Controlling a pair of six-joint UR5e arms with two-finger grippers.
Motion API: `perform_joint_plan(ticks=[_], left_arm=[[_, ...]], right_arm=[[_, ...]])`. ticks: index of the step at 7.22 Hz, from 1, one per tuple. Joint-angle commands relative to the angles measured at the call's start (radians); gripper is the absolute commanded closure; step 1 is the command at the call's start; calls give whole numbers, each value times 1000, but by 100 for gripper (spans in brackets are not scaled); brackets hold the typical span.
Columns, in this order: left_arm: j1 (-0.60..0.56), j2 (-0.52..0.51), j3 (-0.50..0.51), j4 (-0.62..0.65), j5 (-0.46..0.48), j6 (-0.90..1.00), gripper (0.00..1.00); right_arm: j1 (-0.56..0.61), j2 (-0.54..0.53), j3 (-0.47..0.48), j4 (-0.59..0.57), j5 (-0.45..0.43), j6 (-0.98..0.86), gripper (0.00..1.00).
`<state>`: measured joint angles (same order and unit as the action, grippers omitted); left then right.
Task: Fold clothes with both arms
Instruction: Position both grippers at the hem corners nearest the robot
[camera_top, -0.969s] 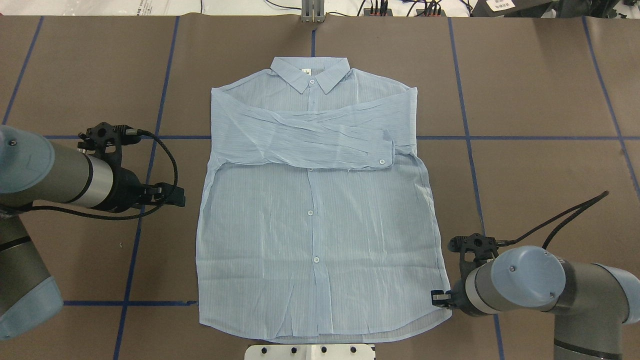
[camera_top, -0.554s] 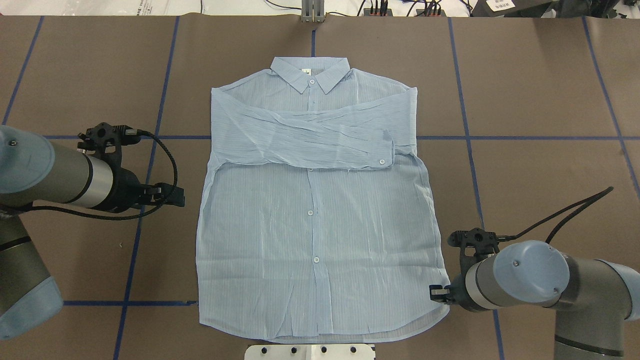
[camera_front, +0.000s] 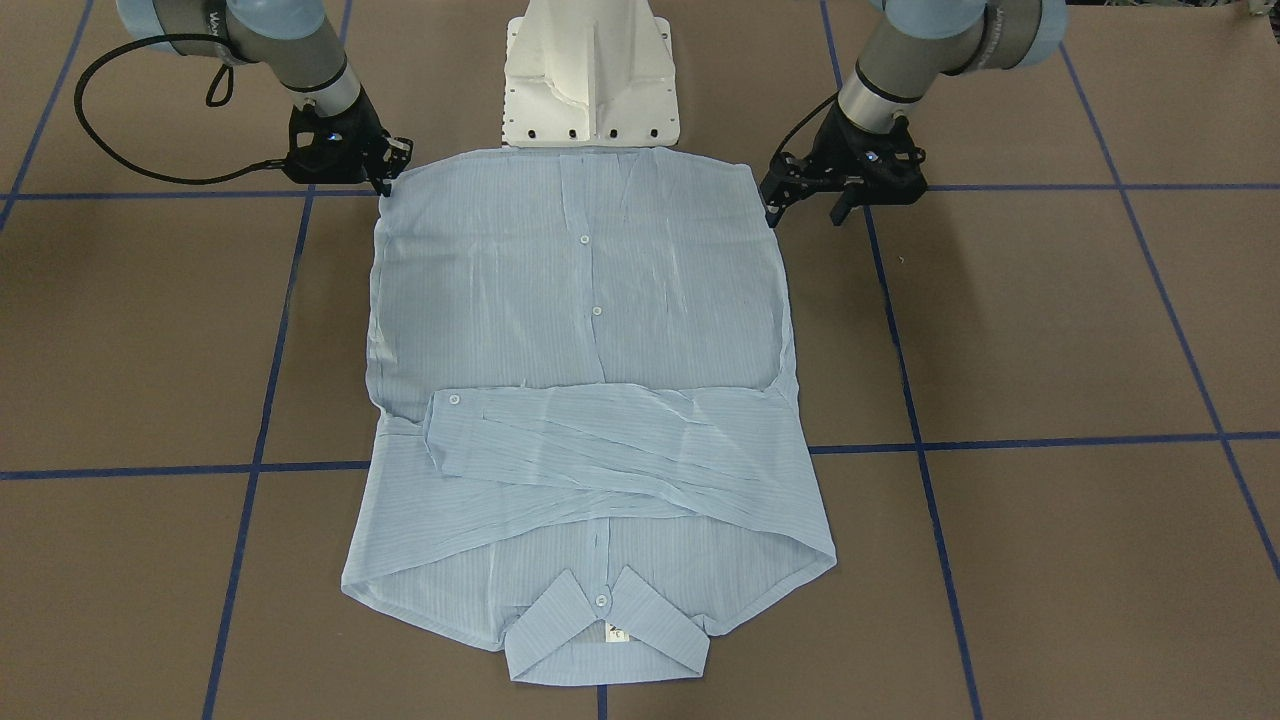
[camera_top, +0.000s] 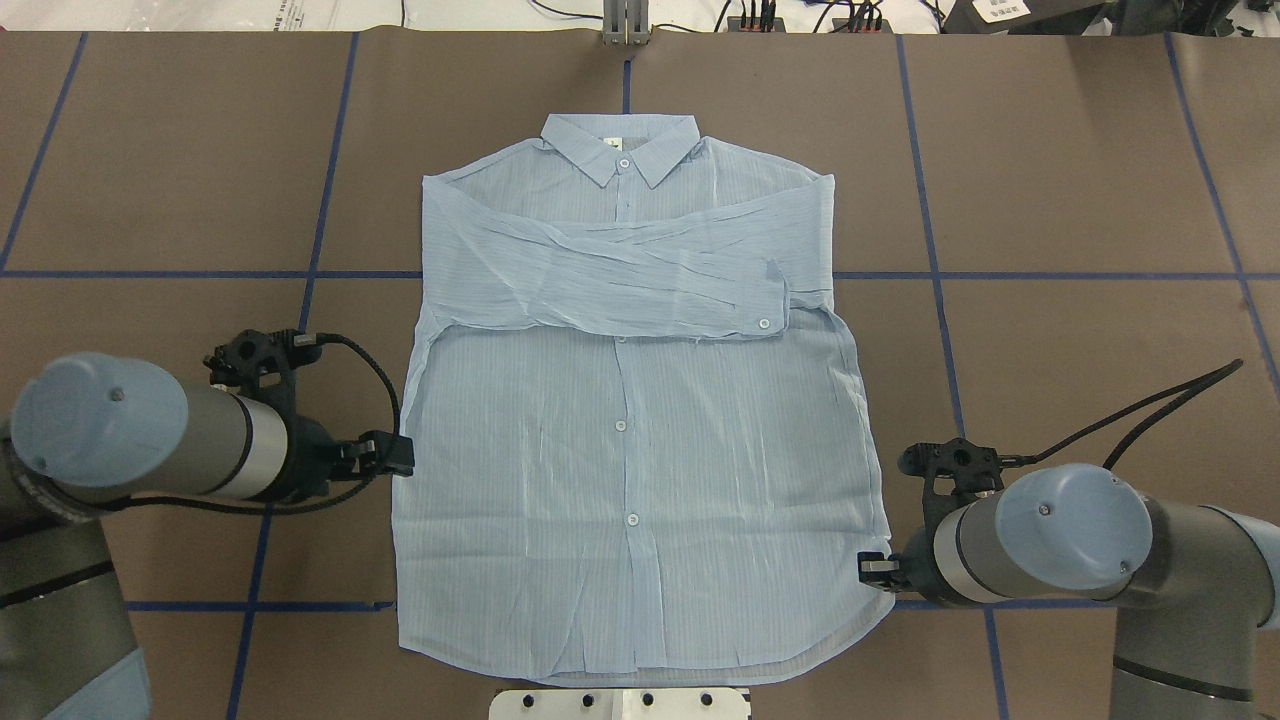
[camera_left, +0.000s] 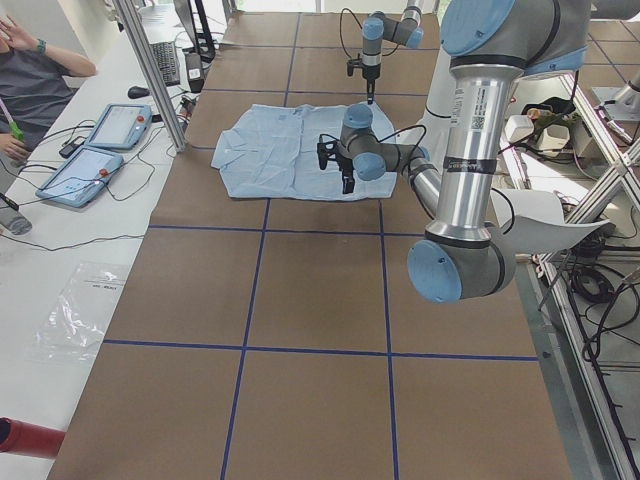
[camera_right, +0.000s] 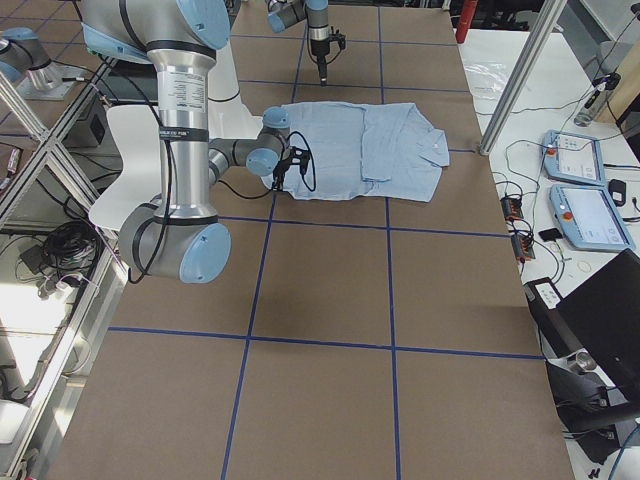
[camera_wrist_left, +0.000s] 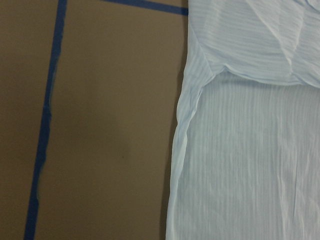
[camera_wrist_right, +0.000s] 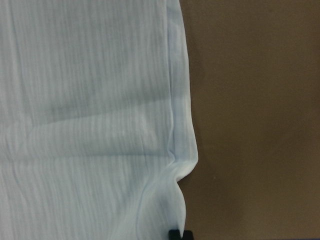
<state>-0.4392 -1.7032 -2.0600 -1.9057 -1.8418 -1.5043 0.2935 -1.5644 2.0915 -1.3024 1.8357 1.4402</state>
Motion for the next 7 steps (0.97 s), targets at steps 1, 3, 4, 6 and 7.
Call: perform_joint_plan(ticks=[1,3,4,6,7], left_arm=[[120,-27,3,13,58,-131,4],[155,-30,24,33,59,-133,4],[158,-30,29,49,59,-133,4],[168,-24,40,54,61,-134,6],[190,-30,58,56,61,-161,11]], right_arm=[[16,7,10,0,1,0,100],[29,9,19,0,4,0,100],[30,12,21,0,4,0,100],[32,15,21,0,4,0,100],[32,15,19,0,4,0,100]])
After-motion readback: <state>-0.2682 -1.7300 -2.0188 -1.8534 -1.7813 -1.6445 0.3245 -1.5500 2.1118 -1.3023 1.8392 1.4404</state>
